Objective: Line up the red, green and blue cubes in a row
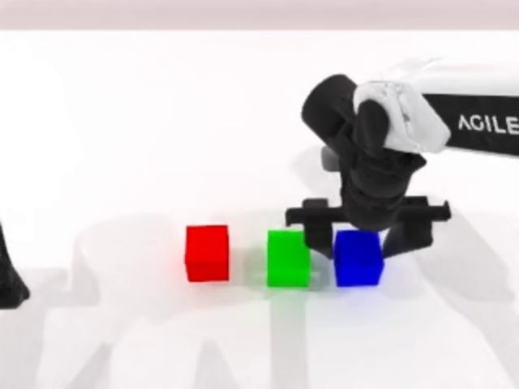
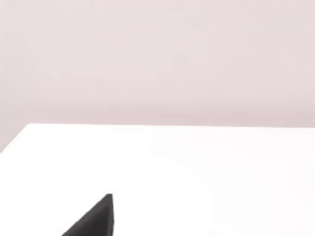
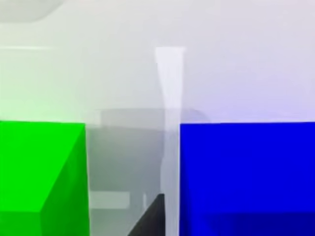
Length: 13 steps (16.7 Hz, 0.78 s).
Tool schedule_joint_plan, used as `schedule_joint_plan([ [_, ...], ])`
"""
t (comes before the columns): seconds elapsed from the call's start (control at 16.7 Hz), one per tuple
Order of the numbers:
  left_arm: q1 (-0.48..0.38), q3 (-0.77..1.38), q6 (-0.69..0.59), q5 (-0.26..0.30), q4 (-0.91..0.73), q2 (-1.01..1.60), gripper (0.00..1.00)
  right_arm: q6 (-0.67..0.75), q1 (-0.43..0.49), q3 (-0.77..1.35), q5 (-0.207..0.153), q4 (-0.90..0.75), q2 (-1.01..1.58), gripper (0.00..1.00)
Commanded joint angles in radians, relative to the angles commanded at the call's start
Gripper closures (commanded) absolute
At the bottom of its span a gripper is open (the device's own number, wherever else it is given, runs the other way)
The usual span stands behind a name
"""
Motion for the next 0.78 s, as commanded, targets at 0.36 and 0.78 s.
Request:
schedule_joint_plan([
  [0.36, 0.000, 0.000, 0.000, 0.000, 0.000, 0.000, 0.00, 0.000, 0.000, 0.000, 0.000, 0.000, 0.000, 0.00],
  [0.78, 0.000, 0.000, 0.000, 0.000, 0.000, 0.000, 0.00, 0.003, -0.001, 0.032, 0.000, -0.041, -0.011, 0.00],
])
